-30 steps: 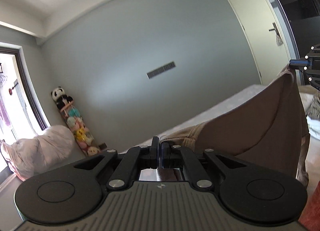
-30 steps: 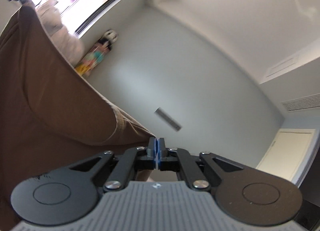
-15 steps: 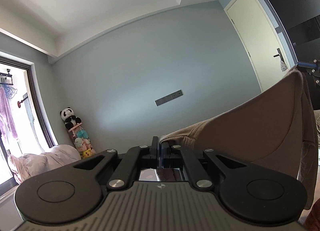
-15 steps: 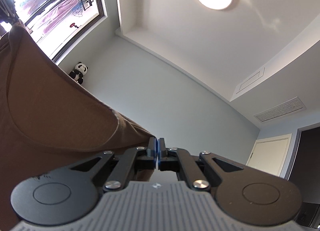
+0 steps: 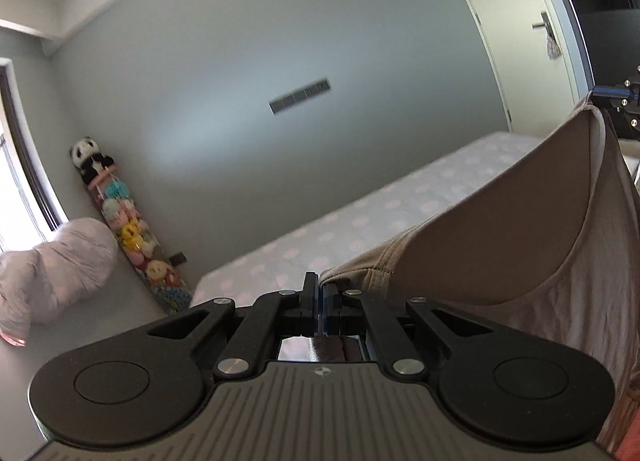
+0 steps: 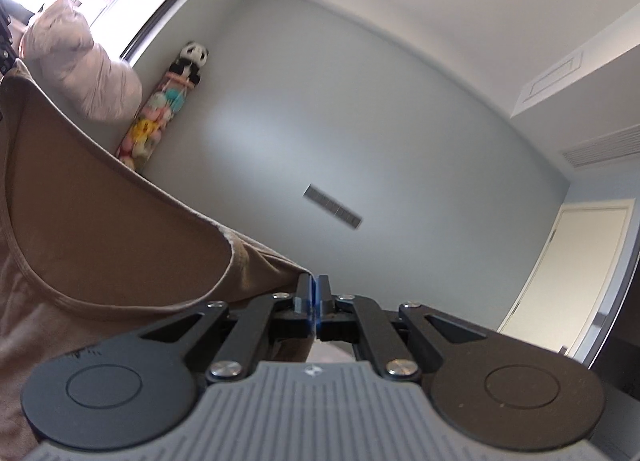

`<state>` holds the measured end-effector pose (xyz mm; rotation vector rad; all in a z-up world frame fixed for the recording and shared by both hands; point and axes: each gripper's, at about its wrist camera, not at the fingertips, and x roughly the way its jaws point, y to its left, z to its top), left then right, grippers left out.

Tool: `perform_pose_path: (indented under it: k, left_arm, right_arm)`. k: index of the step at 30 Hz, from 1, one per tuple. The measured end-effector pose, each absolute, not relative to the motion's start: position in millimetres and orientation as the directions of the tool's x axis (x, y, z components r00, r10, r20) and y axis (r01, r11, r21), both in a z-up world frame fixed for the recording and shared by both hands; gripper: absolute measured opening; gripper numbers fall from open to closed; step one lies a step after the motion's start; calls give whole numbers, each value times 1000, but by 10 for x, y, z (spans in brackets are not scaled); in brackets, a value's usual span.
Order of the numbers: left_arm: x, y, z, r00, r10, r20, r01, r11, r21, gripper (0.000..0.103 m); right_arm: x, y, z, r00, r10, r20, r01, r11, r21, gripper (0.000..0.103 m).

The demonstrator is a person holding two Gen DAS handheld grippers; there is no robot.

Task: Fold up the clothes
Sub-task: 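Lift the shirt high with both grippers, holding it apart to shake it out, then lower the shirt onto the bed and open both grippers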

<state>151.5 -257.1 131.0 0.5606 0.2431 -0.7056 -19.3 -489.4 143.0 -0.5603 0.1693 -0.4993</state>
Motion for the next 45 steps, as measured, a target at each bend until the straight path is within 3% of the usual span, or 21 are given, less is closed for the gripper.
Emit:
perform_pose_path:
  k: [15, 23, 28, 33, 36, 38, 41, 45]
  left_arm:
    - [3390, -3791, -344, 658, -413, -629, 711, 615, 340, 0]
    - [3889, -4276, -1309, 566, -330, -756, 741, 606, 290, 0]
    - [4081, -4440, -1751, 530, -289, -797, 748, 601, 280, 0]
    - [4052, -4394, -1787, 533, -301, -791, 747, 607, 271, 3]
    - [3984, -4317, -1685, 537, -298, -789, 745, 607, 278, 23]
    - [3919, -4173, -1557, 535, -321, -781, 736, 630, 246, 32]
    - [3743, -3857, -1327, 532, -351, -771, 716, 672, 189, 40]
    - [3458, -3366, -1132, 522, -329, -787, 657, 743, 125, 42]
  right_arm:
    - [2075, -5955, -351, 784, -522, -335, 283, 781, -557, 2]
    - [2774, -6355, -1391, 703, -465, -537, 178, 847, -501, 2]
    - [2844, -6455, -1849, 663, -435, -609, 150, 875, -461, 2]
    - [2873, -6549, -1964, 658, -398, -640, 166, 905, -392, 5]
    - [2824, -6619, -1833, 668, -380, -640, 222, 923, -316, 19]
    - [2670, -6642, -1692, 677, -371, -636, 259, 929, -266, 19]
    - [2324, -6629, -1515, 674, -359, -646, 313, 930, -190, 19]
    - [1731, -6593, -1344, 656, -324, -682, 390, 919, -62, 20]
